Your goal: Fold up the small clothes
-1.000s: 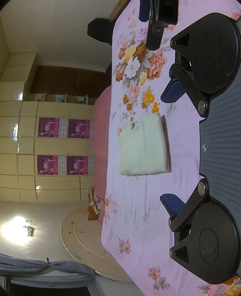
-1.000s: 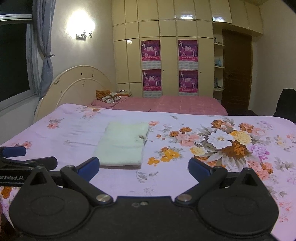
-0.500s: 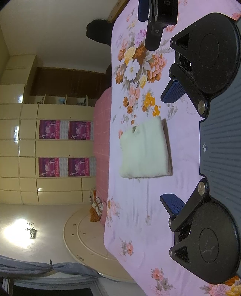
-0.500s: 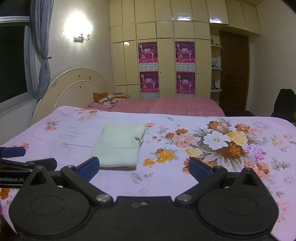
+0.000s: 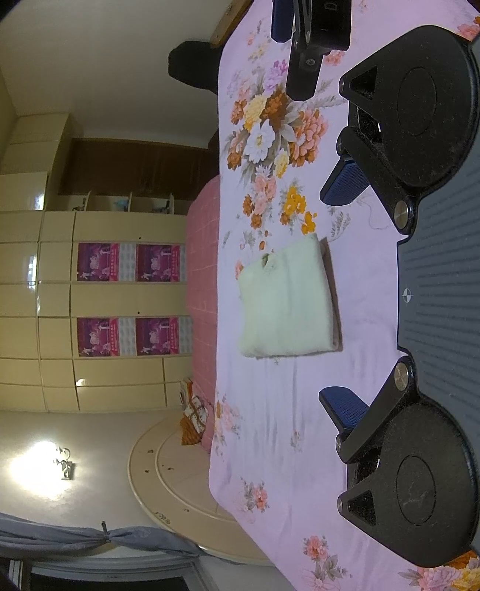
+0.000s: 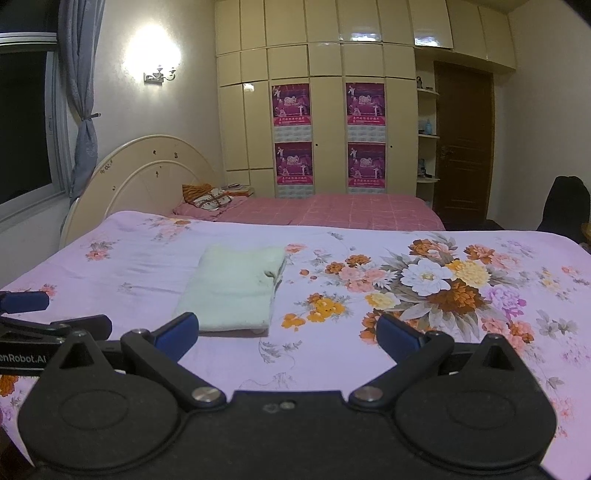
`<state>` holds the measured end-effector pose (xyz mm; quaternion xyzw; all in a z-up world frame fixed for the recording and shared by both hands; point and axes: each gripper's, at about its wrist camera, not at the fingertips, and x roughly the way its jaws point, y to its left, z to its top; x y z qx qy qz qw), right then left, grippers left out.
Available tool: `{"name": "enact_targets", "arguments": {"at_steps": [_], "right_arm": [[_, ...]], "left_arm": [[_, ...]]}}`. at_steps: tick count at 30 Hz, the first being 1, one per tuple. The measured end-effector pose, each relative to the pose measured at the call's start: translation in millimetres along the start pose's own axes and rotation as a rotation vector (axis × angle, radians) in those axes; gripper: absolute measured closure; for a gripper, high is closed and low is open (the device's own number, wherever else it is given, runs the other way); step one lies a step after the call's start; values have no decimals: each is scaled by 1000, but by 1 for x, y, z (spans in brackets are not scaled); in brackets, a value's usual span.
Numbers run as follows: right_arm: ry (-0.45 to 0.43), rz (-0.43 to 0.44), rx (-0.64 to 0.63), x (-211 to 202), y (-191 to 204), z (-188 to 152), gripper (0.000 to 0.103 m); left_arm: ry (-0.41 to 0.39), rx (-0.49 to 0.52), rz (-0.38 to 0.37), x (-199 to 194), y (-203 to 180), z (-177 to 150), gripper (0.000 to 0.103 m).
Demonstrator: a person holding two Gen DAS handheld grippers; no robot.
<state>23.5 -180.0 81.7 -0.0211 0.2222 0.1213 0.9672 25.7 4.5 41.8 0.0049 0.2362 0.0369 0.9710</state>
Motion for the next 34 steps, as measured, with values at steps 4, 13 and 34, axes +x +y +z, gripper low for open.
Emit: {"name": "enact_targets", "arguments": {"at_steps": [4,13,34], "right_arm": [[2,-1,-1,0,0,0,1],[9,-5,-5,2,2,-2,1],[22,9,-24,11,3,-3,1]], "left_arm": [[-1,3,-2,0,0,-2,0],[5,-11,-5,2,5,-4,0],[-10,3,-32,7,8,-4,0]]}}
